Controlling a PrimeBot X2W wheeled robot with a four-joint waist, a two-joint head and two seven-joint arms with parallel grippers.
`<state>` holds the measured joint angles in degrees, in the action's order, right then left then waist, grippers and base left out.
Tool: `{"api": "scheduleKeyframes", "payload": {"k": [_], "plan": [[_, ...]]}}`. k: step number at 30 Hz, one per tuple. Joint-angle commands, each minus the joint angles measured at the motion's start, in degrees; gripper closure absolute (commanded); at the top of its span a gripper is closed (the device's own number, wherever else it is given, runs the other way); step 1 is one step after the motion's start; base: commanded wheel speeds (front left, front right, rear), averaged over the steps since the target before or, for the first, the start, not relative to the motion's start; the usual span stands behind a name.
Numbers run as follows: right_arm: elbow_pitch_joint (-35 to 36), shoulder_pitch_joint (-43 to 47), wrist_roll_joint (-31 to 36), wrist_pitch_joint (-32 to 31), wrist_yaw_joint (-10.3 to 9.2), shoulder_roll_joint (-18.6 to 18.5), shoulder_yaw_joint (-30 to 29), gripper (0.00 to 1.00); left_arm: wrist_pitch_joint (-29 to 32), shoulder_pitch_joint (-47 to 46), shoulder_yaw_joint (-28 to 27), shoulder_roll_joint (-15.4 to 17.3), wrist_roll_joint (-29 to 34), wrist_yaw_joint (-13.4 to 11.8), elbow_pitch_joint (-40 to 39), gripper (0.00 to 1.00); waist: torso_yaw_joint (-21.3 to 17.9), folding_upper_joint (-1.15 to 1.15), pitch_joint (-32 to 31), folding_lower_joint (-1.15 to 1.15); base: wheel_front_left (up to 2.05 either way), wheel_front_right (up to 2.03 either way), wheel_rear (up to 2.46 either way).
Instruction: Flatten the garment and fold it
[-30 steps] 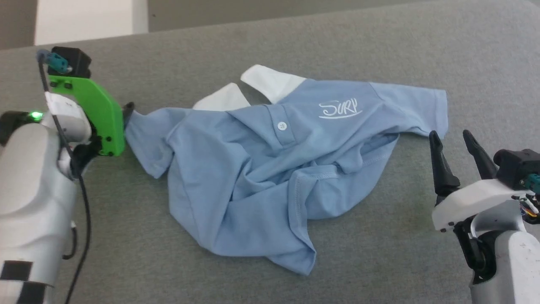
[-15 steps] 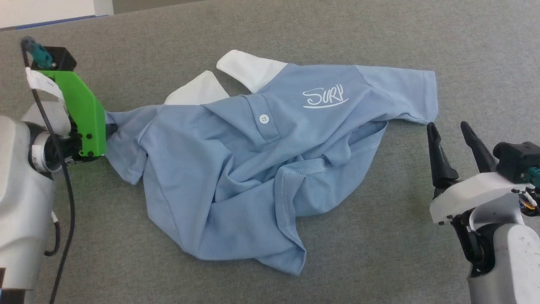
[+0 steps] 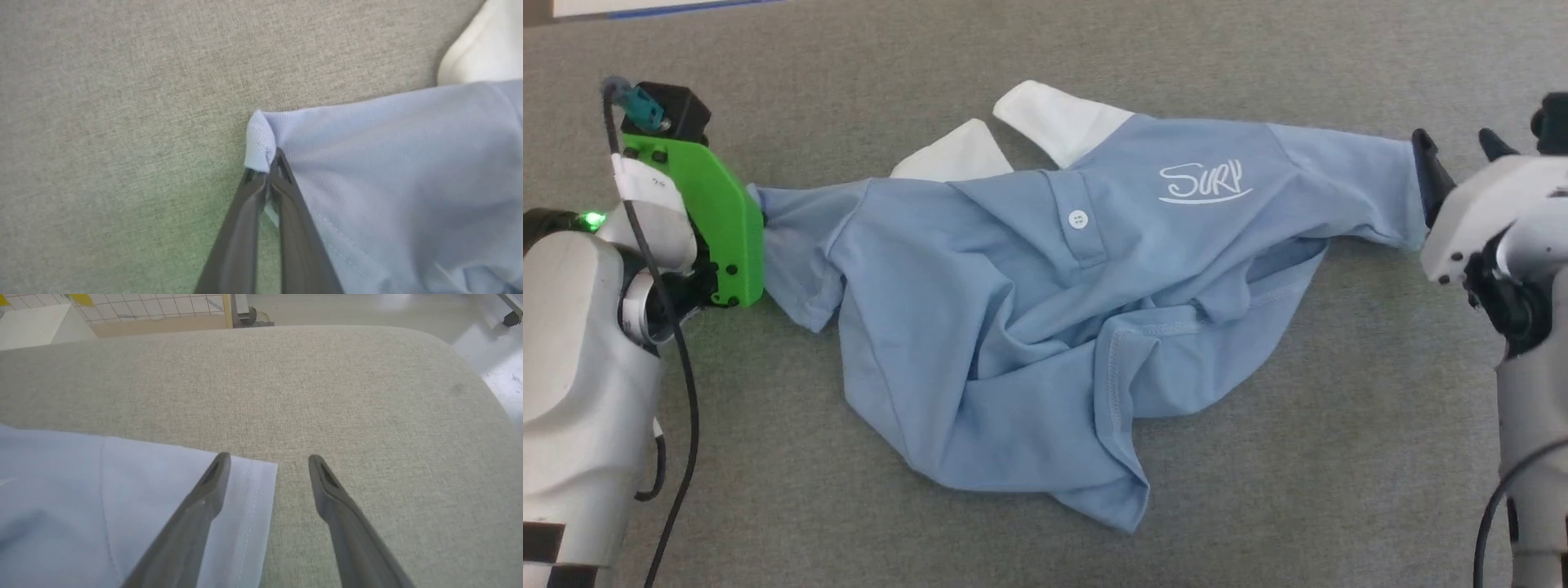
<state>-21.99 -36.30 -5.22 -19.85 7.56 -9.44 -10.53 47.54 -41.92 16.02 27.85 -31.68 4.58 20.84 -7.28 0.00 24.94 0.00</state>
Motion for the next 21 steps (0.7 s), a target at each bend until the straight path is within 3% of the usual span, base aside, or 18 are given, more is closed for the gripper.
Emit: {"api": "scheduleKeyframes", "payload": {"k": [1, 9, 10, 11, 13, 17, 21], "plan": [[-2.51, -2.08, -0.57, -1.76, -0.08, -0.22, -0.15, 0.0, -0.07, 0.18, 0.54, -0.24, -0.07, 0.25, 0.94, 1.0, 0.82, 0.0, 0.76, 0.0, 0.0, 0.0, 0.0], [-14.94, -10.24, -0.64, -14.15, -0.08, -0.17, -2.31, 0.0, -0.67, -1.37, 1.51, -0.55, -0.41, 0.91, 0.96, 1.0, 1.94, 0.0, 2.04, 0.0, 0.0, 0.0, 0.0], [-16.21, -10.87, -0.24, -16.33, -0.08, -0.16, -2.45, 0.18, -0.68, -1.46, 1.61, -0.56, -0.48, 0.97, 0.99, 1.0, 2.02, 0.0, 2.06, 0.0, 0.0, 0.0, 0.0], [-17.3, -11.39, 0.09, -18.61, -0.08, -0.11, -2.5, 0.55, -0.71, -1.52, 1.73, -0.57, -0.53, 1.02, 1.06, 1.0, 2.1, 0.0, 2.02, 0.0, 0.0, 0.0, 0.0], [-18.79, -11.97, 0.93, -23.24, -0.08, -0.12, -2.29, 1.0, -0.78, -1.51, 1.9, -0.63, -0.69, 1.09, 1.19, 1.0, 2.18, 0.0, 1.84, 0.0, 0.0, 0.0, 0.0], [-17.96, -12.9, 1.9, -29.9, -0.08, -0.29, -1.45, 1.0, -1.89, -1.58, 1.85, -0.38, -1.0, 1.33, 0.88, 1.0, 2.16, 0.0, 1.39, 0.0, 0.0, 0.0, 0.0], [-12.59, -14.18, 2.67, -27.62, -0.08, -1.34, 0.19, 1.0, -8.92, -3.31, 1.77, 1.59, 1.64, 1.83, -0.91, 1.0, 2.03, 0.0, 1.01, 0.0, 0.0, 0.0, 0.0]]}}
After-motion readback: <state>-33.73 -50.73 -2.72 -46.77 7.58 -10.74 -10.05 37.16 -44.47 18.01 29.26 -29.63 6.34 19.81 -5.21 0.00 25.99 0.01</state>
